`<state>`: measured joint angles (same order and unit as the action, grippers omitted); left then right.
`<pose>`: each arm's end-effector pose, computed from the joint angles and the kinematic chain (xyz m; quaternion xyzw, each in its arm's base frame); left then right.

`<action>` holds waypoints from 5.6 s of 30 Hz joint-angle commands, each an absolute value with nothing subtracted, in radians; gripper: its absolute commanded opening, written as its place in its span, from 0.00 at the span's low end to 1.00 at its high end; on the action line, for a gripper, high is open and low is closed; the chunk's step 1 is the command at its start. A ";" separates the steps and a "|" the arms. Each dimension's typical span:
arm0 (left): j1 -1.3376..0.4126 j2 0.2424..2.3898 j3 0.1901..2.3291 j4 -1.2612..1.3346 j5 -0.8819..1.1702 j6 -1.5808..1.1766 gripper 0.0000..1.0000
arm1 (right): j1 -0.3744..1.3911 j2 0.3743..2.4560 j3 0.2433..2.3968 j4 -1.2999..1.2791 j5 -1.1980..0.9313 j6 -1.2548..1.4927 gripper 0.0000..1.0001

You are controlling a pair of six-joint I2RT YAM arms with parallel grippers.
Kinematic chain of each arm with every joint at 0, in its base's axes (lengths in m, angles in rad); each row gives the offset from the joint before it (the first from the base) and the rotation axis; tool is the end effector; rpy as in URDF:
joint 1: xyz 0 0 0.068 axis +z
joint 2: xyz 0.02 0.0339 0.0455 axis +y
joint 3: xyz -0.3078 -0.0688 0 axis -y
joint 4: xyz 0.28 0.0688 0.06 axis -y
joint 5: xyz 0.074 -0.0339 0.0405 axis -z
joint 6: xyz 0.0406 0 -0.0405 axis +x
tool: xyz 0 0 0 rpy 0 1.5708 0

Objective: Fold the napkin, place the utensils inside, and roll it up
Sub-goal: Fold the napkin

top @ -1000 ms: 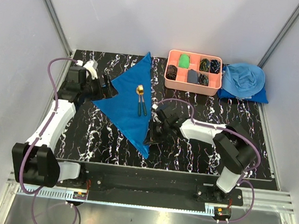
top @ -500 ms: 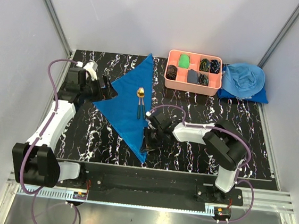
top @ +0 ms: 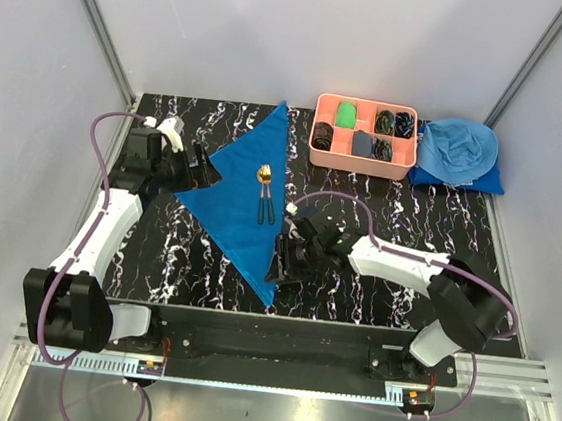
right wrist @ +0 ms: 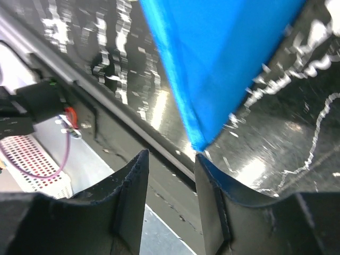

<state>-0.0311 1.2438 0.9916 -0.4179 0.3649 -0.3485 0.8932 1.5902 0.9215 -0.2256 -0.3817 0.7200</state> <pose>0.2944 -0.0237 0.3237 -0.0619 0.8867 -0.2412 0.3895 0.2094 0.2843 0.2076 -0.1428 0.9173 0.3590 0.0963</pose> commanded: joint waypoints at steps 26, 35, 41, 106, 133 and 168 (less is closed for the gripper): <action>-0.026 1.226 0.991 -0.364 0.436 -0.365 0.99 | 0.920 1.755 0.880 -0.167 -0.406 0.759 0.41; -0.026 1.230 0.989 -0.360 0.445 -0.368 0.99 | 0.933 1.802 0.900 -0.181 -0.405 0.765 0.38; -0.025 1.232 0.988 -0.357 0.449 -0.368 0.99 | 0.934 1.818 0.913 -0.207 -0.393 0.767 0.22; 0.041 1.293 0.966 -0.313 0.548 -0.416 0.99 | 0.503 2.348 1.936 -0.402 -0.486 0.471 0.00; 0.043 1.310 0.966 -0.313 0.549 -0.416 0.99 | 0.474 2.470 2.094 -0.394 -0.549 0.494 0.30; 0.043 1.319 0.962 -0.310 0.549 -0.420 0.99 | 0.433 2.391 1.922 -0.393 -0.588 0.382 0.69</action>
<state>0.0372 1.3186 0.9703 -0.3626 0.5205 -0.4175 0.4400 2.3913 1.9385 -0.3862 -0.5694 0.3958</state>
